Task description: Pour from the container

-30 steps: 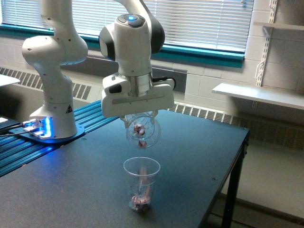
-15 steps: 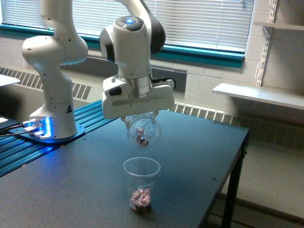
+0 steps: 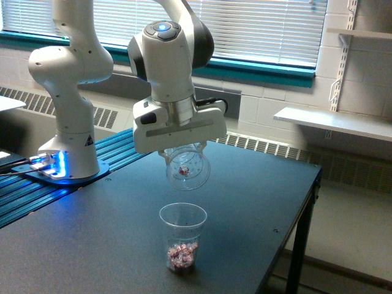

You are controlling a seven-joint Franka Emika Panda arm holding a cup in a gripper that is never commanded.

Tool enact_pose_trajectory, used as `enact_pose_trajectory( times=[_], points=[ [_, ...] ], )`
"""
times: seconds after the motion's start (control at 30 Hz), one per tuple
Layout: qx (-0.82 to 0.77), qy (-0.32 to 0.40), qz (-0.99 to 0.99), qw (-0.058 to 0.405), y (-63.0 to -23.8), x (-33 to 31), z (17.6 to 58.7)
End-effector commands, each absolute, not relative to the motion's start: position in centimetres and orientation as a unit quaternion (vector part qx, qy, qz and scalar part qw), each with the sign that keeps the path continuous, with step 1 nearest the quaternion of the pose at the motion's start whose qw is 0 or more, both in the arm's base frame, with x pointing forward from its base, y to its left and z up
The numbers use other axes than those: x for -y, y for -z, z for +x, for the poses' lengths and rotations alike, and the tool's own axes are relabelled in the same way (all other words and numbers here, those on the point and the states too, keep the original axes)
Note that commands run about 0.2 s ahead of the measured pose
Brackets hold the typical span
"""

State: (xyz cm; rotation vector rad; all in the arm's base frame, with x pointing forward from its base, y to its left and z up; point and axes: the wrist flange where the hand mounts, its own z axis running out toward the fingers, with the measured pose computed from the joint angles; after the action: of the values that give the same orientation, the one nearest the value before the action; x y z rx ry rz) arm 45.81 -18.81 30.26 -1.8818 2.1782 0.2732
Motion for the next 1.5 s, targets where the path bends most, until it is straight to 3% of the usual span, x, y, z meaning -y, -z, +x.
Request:
enact_pose_trajectory(
  times=[0.03,0.83,1.5],
  points=[
    [-0.755,-0.099,-0.635,0.133,-30.6,19.8,45.2],
    [-0.767,-0.107,-0.614,0.152,-31.3,21.6,45.1],
    [-0.755,-0.088,-0.636,0.133,-31.0,21.6,46.5]
  ],
)
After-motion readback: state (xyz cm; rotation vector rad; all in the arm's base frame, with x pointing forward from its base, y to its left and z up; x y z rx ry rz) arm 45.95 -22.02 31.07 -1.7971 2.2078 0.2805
